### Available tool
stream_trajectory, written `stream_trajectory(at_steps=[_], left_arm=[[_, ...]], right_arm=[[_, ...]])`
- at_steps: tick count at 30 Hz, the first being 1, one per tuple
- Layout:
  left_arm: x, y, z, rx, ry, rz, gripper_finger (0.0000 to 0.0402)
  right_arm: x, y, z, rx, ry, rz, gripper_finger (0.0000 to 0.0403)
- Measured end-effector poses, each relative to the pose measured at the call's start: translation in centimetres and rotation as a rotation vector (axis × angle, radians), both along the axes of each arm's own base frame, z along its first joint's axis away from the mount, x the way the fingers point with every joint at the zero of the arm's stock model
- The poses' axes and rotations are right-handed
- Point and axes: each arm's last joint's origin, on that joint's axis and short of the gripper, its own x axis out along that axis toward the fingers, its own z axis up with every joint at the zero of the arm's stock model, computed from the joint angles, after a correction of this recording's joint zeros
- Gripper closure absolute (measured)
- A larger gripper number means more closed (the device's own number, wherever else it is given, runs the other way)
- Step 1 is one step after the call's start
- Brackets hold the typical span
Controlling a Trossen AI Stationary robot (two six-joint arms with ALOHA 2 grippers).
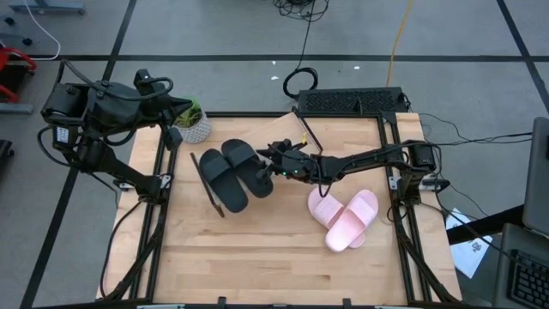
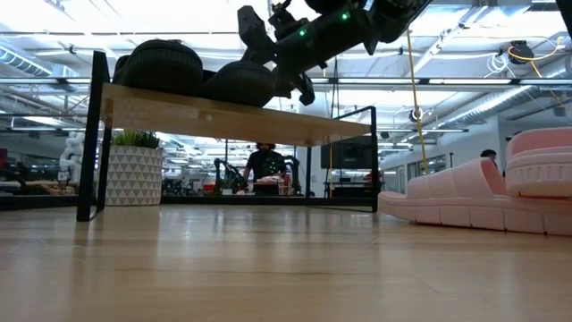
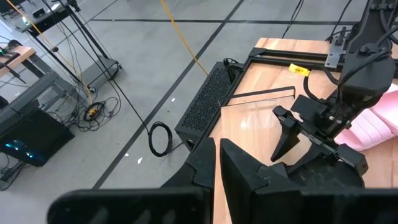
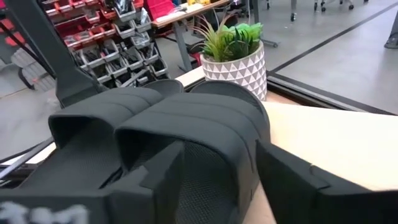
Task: Pick and place slides into the shelf
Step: Adjust the black slide on the shelf, then put the top pink slide on the shelf
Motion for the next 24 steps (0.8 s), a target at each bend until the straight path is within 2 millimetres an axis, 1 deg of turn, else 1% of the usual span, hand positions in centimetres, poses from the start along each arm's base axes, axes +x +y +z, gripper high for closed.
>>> stream_trajectory(at_steps=[5,9,15,19,22,24], left_arm=[[0.0,0.0,0.0,0.0,0.0,0.0,0.0376],[0.0,0.0,0.0,0.0,0.0,0.0,0.0376],[0.0,0.0,0.0,0.0,0.001,-0.001,0.0376],[0.0,0.0,0.0,-0.002,0.0,0.0,0.0376],[0.0,0.0,0.0,-0.002,-0.001,0.001,0.0376],[0.0,0.0,0.0,-0.002,-0.001,0.0,0.0376]], right_arm=[[0.0,0.0,0.0,0.0,0.001,-0.001,0.0163],[-0.2,0.0,0.3,0.0,0.002,0.001,0.014],[-1.4,0.1,2.9,-0.044,-0.015,0.02,0.0133],[-2.6,0.4,5.4,-0.039,-0.064,0.072,0.0135],[-3.8,0.9,6.8,-0.05,-0.035,0.153,0.0135],[-5.0,1.3,7.3,-0.059,0.041,0.228,0.0135]])
